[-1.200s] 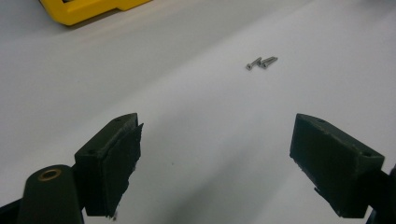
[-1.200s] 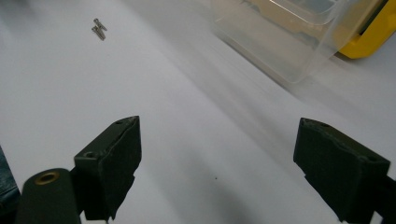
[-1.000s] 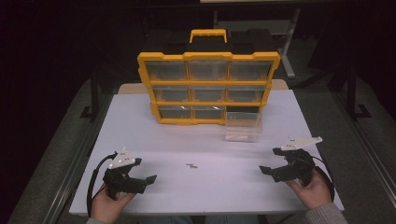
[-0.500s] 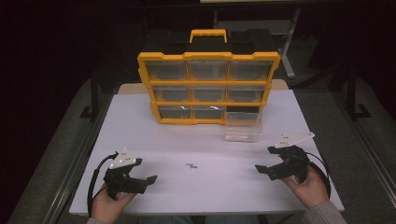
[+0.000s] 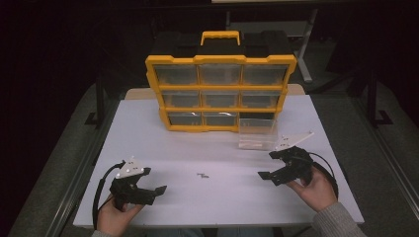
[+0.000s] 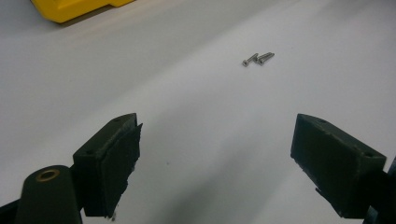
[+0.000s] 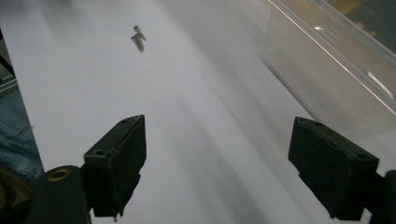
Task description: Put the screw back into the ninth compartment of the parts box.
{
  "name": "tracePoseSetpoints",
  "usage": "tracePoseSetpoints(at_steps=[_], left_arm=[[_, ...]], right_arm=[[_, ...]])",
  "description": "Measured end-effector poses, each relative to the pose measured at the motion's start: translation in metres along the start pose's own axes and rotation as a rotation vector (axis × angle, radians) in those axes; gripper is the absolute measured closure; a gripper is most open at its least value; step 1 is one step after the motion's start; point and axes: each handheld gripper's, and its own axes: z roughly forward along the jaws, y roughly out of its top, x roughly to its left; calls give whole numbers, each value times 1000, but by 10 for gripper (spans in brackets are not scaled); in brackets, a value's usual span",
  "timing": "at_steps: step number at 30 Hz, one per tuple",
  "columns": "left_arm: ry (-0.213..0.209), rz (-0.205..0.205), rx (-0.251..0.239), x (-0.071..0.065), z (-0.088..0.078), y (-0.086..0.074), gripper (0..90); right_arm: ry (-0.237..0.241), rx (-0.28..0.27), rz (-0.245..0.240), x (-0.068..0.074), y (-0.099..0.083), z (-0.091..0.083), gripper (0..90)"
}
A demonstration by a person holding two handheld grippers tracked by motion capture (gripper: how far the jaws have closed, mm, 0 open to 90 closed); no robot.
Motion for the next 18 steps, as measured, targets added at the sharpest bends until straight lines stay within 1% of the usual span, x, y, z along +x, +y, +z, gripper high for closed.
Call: tracePoseSetpoints(at_steps=[2, 6, 10, 14, 18], left_arm=[[0, 3, 3, 0, -1, 0, 154], [0, 1, 0, 0, -2, 1, 154], [2, 4, -2, 1, -2, 1, 154], [3, 8, -2, 1, -3, 1, 154], [2, 5, -2, 1, -3, 1, 154]], right_arm=[[12, 7, -4, 3, 6, 4, 190], [37, 22, -40, 9, 18, 13, 203], [72, 41, -63, 17, 31, 25, 218], [97, 66, -108, 22, 42, 37, 239], [126, 85, -136, 26, 51, 48, 284]])
